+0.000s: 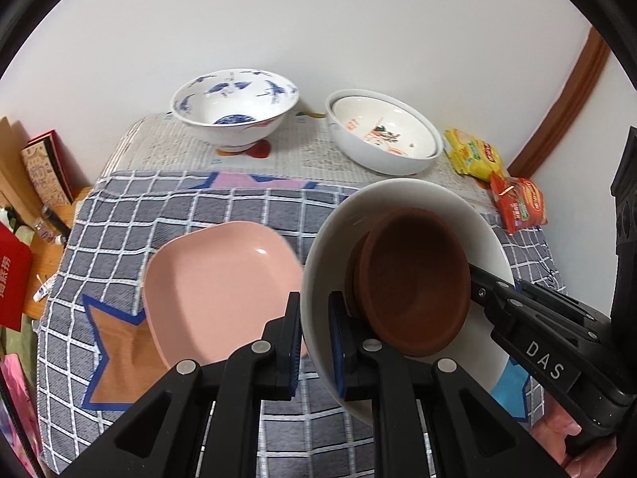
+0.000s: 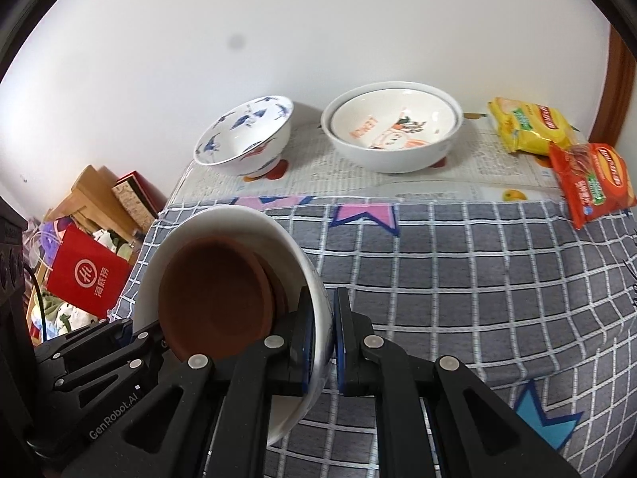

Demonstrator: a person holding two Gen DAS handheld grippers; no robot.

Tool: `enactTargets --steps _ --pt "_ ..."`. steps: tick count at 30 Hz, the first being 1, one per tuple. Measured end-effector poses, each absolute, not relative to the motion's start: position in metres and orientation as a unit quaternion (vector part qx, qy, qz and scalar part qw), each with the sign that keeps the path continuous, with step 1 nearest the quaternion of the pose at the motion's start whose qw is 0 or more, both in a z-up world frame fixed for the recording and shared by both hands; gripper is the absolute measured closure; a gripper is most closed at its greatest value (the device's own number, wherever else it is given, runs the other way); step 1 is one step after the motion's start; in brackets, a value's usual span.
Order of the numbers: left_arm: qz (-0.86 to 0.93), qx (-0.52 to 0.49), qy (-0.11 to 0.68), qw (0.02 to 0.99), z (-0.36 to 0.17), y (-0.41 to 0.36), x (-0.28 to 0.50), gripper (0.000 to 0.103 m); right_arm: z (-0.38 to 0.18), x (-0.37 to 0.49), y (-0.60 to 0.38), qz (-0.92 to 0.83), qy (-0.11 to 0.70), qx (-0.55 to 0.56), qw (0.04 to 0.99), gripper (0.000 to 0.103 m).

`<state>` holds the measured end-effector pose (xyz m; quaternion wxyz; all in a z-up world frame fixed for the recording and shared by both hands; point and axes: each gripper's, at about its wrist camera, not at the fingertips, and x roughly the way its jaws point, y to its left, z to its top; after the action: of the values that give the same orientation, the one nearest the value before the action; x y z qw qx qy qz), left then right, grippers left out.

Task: Organize plates and bowls
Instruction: 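Lower the white bowl onto the pink plate stack and open the right gripper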

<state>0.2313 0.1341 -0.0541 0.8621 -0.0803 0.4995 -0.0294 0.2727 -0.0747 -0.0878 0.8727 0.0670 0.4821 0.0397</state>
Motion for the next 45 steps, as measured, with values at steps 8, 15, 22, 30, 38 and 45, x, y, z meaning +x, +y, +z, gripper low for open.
enactTargets --steps 8,15,22,30,38,45 --pt "-0.006 -0.093 0.505 0.858 -0.066 0.168 0.23 0.09 -0.106 0.286 -0.043 0.064 0.493 0.061 0.865 0.093" --pt "0.015 -0.106 0.508 0.854 -0.076 0.2 0.234 0.09 -0.122 0.304 -0.013 0.084 0.502 0.056 0.859 0.093" --pt "0.028 -0.116 0.519 0.847 -0.093 0.223 0.242 0.09 -0.141 0.318 0.007 0.096 0.514 0.053 0.85 0.093" --pt "0.033 -0.119 0.53 0.839 -0.114 0.233 0.25 0.09 -0.165 0.334 0.016 0.101 0.534 0.05 0.838 0.093" --pt "0.034 -0.118 0.535 0.836 -0.13 0.234 0.257 0.09 -0.184 0.343 0.014 0.101 0.548 0.055 0.828 0.093" --pt "0.03 -0.124 0.536 0.835 -0.13 0.236 0.257 0.09 -0.185 0.345 0.017 0.107 0.547 0.047 0.829 0.093"
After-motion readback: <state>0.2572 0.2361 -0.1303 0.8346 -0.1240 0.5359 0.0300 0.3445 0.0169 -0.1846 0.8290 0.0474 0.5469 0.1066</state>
